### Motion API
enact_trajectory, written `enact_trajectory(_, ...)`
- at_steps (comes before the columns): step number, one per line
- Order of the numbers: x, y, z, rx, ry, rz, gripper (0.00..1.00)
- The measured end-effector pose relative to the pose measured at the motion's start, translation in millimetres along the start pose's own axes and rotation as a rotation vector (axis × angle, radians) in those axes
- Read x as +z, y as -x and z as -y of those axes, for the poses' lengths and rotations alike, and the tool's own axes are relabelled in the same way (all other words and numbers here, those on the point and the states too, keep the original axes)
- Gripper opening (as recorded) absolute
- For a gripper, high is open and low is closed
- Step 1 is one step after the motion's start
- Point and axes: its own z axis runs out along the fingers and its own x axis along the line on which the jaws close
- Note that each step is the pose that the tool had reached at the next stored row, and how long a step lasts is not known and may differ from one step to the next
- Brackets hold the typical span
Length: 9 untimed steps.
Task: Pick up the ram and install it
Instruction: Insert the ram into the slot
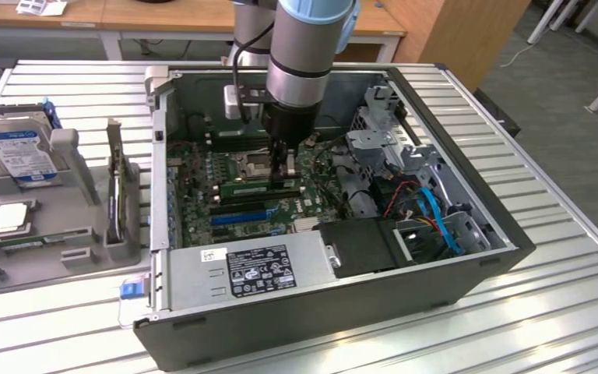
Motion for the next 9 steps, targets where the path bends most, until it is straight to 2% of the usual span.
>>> enact_trajectory(9,0.0,-0.8,0.1,0.0,0.0,0.0001,0.13)
